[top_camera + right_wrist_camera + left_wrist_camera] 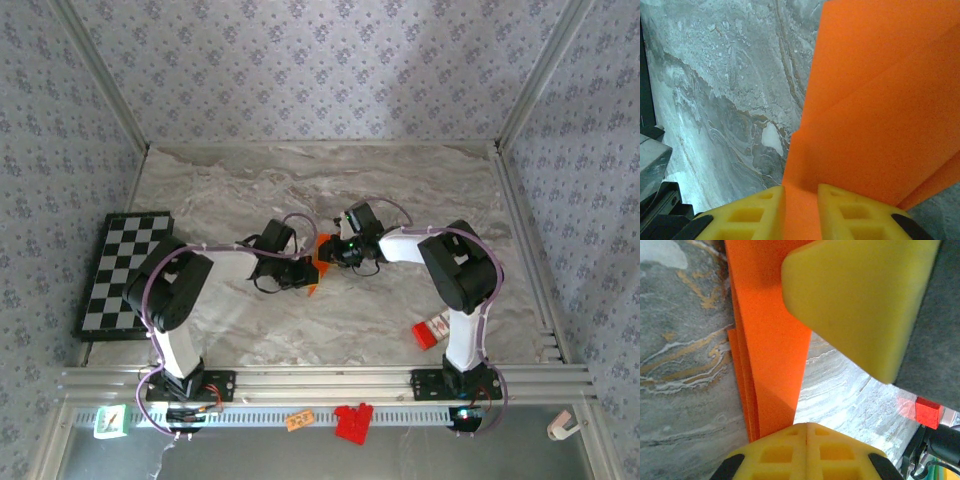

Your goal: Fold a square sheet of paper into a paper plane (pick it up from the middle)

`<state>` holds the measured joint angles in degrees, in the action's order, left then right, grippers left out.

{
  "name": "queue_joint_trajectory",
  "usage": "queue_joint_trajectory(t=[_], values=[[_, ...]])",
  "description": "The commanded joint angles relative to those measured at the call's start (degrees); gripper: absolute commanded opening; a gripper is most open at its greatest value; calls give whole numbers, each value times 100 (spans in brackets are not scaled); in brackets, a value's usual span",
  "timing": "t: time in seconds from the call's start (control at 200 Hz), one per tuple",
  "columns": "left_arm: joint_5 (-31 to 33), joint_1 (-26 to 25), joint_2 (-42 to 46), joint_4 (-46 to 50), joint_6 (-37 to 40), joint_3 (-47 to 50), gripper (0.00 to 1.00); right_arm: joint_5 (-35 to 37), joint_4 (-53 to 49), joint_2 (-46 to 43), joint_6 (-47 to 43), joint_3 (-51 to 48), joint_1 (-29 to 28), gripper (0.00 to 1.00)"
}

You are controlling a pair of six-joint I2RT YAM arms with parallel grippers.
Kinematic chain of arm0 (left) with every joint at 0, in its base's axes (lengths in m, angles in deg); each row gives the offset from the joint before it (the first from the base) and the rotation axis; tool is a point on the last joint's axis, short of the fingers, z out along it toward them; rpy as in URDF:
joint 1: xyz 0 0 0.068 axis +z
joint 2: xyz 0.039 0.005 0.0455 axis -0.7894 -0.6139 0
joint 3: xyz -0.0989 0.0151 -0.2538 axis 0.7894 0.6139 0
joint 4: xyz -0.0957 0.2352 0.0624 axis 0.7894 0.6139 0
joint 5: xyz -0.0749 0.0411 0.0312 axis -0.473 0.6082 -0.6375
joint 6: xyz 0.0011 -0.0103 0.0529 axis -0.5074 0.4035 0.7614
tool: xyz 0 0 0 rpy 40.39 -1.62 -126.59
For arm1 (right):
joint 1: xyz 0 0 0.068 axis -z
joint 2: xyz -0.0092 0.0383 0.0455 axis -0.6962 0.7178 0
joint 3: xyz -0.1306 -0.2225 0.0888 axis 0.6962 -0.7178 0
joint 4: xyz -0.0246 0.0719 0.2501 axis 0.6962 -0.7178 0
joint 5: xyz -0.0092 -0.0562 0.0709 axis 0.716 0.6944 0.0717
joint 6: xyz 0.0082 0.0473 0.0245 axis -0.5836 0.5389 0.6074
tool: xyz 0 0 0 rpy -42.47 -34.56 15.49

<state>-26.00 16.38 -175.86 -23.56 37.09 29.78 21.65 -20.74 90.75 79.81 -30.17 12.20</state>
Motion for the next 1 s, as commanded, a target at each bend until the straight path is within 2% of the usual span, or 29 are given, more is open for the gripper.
queue_joint_trajectory(t=[0.0,0.58,0.994], values=[[93,-38,-92,152,66,-88,6,268,-433,214,-118,19,-35,25],[323,-98,-199,389,149,29,4,483,-751,181,-207,106,-86,23],[411,-98,-172,469,220,-7,2,379,-958,-730,-138,147,-193,16]])
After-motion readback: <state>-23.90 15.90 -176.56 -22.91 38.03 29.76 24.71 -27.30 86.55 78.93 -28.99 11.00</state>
